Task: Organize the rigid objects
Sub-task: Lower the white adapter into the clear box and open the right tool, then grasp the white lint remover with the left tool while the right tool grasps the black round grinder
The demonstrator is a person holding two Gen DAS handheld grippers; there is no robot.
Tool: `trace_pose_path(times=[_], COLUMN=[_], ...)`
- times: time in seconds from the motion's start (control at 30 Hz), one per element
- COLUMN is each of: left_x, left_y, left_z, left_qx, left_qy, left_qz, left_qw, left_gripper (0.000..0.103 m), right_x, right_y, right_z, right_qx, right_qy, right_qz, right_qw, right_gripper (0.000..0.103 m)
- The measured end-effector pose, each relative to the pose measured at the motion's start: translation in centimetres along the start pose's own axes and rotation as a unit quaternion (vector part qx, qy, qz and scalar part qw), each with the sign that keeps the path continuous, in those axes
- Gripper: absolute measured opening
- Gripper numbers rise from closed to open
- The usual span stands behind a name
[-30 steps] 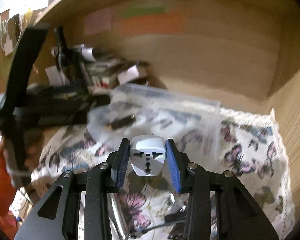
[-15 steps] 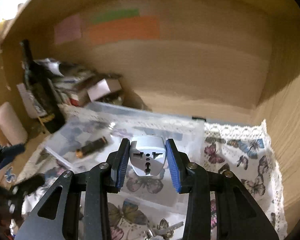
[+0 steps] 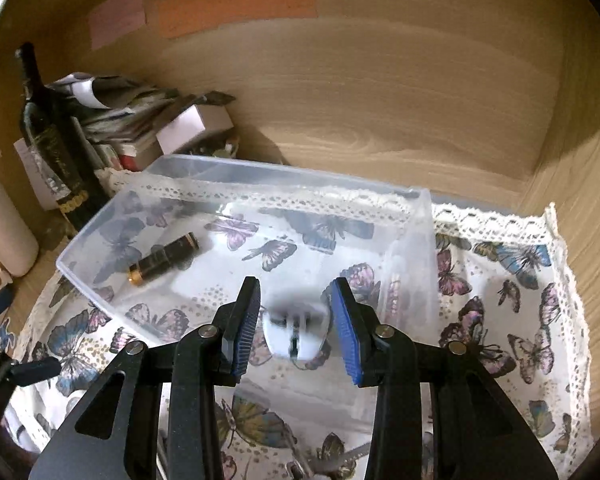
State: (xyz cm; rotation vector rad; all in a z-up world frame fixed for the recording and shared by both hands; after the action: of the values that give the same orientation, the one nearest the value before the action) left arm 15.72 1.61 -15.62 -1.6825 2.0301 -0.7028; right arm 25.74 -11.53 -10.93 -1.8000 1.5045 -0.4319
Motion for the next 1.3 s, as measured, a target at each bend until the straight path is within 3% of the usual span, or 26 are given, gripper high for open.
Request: trace_pose_path(times=[0.1, 0.2, 0.3, 0.37, 0.53, 0.87, 1.0, 1.13, 1.3], left_x=[-0.1, -0.1, 0.1, 0.4, 1.4, -0.2, -1.1, -1.0, 0.4], left_y=[0.6, 1.3, 1.7, 1.6, 1.7, 2.5, 3.3, 3.6, 3.6], left_z=[0.0, 0.7, 1.2, 1.1, 1.2, 0.4, -0.3, -0.6, 0.0], left_qx=[-0.006, -0.018, -0.021, -0.016, -0.003, 0.013, 0.011, 0.003, -0.006], left_qy=[0.0, -0.001, 0.0, -0.001, -0.012, -0.018, -0.03, -0.019, -0.031], left_qz=[-0.023, -0.042, -0.066, -0.065, -0.067, -0.074, -0.073, -0.055, -0.041], left_qw=[0.9997, 0.999, 0.9976, 0.9978, 0.9977, 0.997, 0.9969, 0.9983, 0.9987], left_gripper=[0.099, 0.099, 0.095, 0.083, 0.078, 0.062, 0.061, 0.062, 0.072], right_x=[0.0, 0.6, 1.5, 2.2, 3.9, 5.7, 4.8, 3.9, 4.3], right_y=[0.1, 0.7, 1.5, 2.1, 3.6, 7.7, 9.4, 11.1, 12.0], right_z=[-1.5, -3.5, -5.5, -6.5, -8.2, -7.9, -6.8, -5.6, -5.1], right_qx=[0.01, 0.03, 0.05, 0.056, 0.059, 0.001, -0.042, -0.081, -0.098], right_qy=[-0.007, -0.015, -0.013, -0.006, 0.002, -0.003, -0.026, -0.027, -0.025], right_qz=[-0.006, -0.006, -0.003, -0.003, 0.003, 0.017, 0.003, -0.024, -0.023], right_qw=[1.0, 0.999, 0.999, 0.998, 0.998, 1.0, 0.999, 0.996, 0.995], right_gripper=[0.035, 0.048, 0.057, 0.057, 0.064, 0.064, 0.064, 0.064, 0.064])
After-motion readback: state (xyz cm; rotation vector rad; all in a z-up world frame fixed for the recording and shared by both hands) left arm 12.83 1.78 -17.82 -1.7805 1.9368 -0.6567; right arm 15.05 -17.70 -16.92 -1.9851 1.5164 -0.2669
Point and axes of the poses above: each gripper's, at about its wrist camera, not at the fingertips, and z roughly the way its jaws point, x to its right, y to its underside, the point moved 3 cm from there along z, roughly the way its jaws point, and after that the axes turned 13 degrees about z, right-handed, at the moved point
